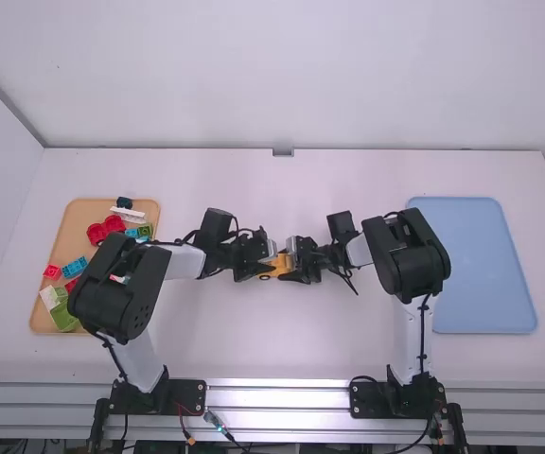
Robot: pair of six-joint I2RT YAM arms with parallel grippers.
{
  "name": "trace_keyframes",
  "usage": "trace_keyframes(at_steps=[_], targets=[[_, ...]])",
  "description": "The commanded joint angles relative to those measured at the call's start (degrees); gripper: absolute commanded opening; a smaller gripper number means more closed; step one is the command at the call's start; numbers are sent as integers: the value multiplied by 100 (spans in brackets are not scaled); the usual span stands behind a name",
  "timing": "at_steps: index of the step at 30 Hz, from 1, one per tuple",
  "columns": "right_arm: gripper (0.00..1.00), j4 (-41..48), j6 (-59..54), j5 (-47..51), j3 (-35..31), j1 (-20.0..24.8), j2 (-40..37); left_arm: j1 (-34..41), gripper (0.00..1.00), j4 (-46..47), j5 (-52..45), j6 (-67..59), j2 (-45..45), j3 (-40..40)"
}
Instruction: Assemble lego blocks to make yellow taxi
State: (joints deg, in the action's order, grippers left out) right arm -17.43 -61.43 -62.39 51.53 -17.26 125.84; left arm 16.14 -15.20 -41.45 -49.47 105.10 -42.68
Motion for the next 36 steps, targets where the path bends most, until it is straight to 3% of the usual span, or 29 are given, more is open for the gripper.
trace_keyframes(at_steps=[1,6,11,15,16,17,25,33,36], targets=[[54,136,120,286,-87,-37,96,-44,40,-28,444,15,-162,42],[54,140,122,289,-87,-37,96,-44,43,-120,444,22,-164,42],[54,140,120,289,-87,-37,96,-44,65,-249,444,127,-208,39],[54,140,122,289,-87,-37,96,-44,69,-372,446,271,-345,39],[54,142,120,291,-87,-37,96,-63,88,-356,442,275,-435,42],[54,142,120,289,-87,-37,96,-116,99,-326,409,306,-531,42],[54,111,118,610,-87,-37,92,-817,99,466,-881,511,-1725,42],[54,-68,695,859,0,111,37,-1781,99,1226,-608,516,-2503,44],[53,278,1021,1215,190,269,-190,-2098,99,1241,-564,509,-2520,50]])
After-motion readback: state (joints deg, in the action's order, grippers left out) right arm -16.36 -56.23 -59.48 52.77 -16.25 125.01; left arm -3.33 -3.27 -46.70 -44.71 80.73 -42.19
